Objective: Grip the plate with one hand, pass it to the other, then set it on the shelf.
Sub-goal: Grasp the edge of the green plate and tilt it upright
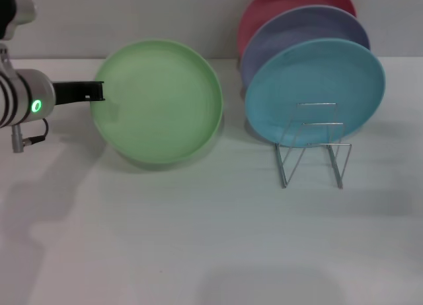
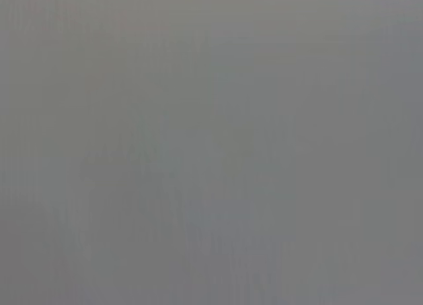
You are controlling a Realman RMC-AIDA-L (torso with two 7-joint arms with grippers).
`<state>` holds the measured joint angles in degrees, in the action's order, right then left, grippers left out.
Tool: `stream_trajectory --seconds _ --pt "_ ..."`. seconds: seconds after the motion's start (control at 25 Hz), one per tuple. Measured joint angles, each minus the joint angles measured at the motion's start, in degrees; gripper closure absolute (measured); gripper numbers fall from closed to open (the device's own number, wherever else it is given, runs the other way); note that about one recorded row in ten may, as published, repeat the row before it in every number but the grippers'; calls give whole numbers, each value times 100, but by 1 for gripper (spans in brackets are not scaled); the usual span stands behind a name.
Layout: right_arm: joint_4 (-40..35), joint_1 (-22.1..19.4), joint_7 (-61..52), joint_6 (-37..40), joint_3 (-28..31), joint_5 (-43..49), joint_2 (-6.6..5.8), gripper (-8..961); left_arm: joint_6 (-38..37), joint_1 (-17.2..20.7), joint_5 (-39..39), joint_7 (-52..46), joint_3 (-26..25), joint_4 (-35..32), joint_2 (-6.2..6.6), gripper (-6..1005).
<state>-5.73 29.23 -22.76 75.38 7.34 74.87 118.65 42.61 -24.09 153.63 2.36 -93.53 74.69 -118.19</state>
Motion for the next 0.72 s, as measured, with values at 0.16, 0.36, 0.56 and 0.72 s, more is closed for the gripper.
stream_trajectory --seconds 0.16,0.36,0.56,0.72 --pt "-13 -4 0 -1 3 -8 0 489 -444 233 -377 456 2 38 3 967" --pt "-13 -5 1 -95 8 -13 0 489 -1233 602 -1206 1358 21 13 -1 967" --pt "-20 -3 0 -169 20 -21 0 489 -2236 989 -1911 2106 305 -16 -11 968" --pt "-20 -17 0 -173 32 -31 0 489 -3306 1247 -2050 2281 748 -92 -3 968"
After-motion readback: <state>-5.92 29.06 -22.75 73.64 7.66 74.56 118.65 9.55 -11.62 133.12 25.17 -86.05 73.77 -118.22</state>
